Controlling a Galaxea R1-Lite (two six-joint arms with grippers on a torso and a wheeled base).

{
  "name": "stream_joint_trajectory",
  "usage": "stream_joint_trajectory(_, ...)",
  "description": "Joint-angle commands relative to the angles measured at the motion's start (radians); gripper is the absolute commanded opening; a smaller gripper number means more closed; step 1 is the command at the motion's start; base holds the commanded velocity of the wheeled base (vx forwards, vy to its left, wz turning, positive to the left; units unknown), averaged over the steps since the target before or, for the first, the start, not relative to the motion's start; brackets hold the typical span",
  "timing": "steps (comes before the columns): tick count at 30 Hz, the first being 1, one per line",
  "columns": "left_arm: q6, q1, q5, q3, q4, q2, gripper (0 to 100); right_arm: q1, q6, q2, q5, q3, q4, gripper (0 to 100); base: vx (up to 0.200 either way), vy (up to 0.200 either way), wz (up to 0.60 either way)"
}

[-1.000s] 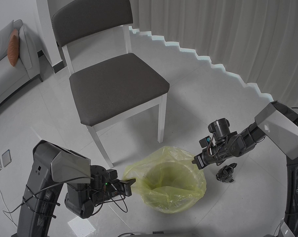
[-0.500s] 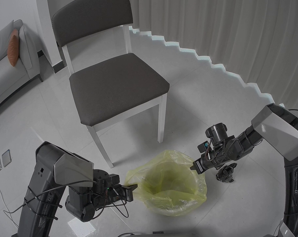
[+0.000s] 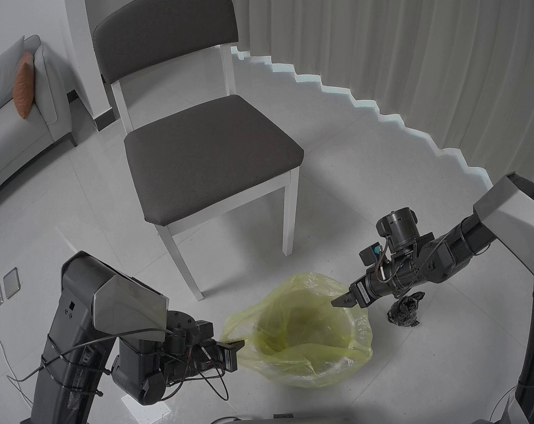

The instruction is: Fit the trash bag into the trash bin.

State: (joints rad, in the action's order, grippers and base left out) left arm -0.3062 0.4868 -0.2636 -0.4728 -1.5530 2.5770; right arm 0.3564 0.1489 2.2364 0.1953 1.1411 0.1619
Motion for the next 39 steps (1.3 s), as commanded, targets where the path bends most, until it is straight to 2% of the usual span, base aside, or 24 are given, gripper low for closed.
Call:
stream_joint_trajectory(1, -0.002, 0.024, 0.015, 0.057, -0.018, -0.049, 0, 0.069, 0.003, -0.093, -0.001, -0.084, 0.004, 100, 0.0, 0.0, 0.0)
stream_joint_trajectory(7, -0.004, 0.038, 0.032, 0.095, -0.018, -0.07, 0, 0.142, 0.004, -0.092, -0.001, -0.116, 0.002, 100, 0.0, 0.0, 0.0)
stream_joint_trajectory(15, 0.009, 0.019, 0.055, 0.002, -0.002, 0.0, 0, 0.188, 0.015, -0.046, -0.001, -0.141, 0.002, 100, 0.0, 0.0, 0.0)
stream_joint_trajectory(16, 0.015, 0.019, 0.055, -0.003, 0.008, 0.0, 100, 0.193, 0.017, -0.04, -0.001, -0.141, 0.002, 100, 0.0, 0.0, 0.0)
stream_joint_trajectory(25, 0.021, 0.009, 0.078, 0.04, -0.012, -0.017, 100, 0.196, 0.023, -0.008, -0.001, -0.132, 0.007, 100, 0.0, 0.0, 0.0)
stream_joint_trajectory(29, 0.024, -0.011, 0.081, 0.074, -0.018, -0.02, 100, 0.156, 0.021, 0.019, -0.001, -0.109, 0.013, 100, 0.0, 0.0, 0.0)
stream_joint_trajectory(39, 0.107, -0.106, 0.101, 0.105, -0.018, -0.043, 100, 0.073, 0.026, 0.028, -0.001, -0.084, 0.011, 100, 0.0, 0.0, 0.0)
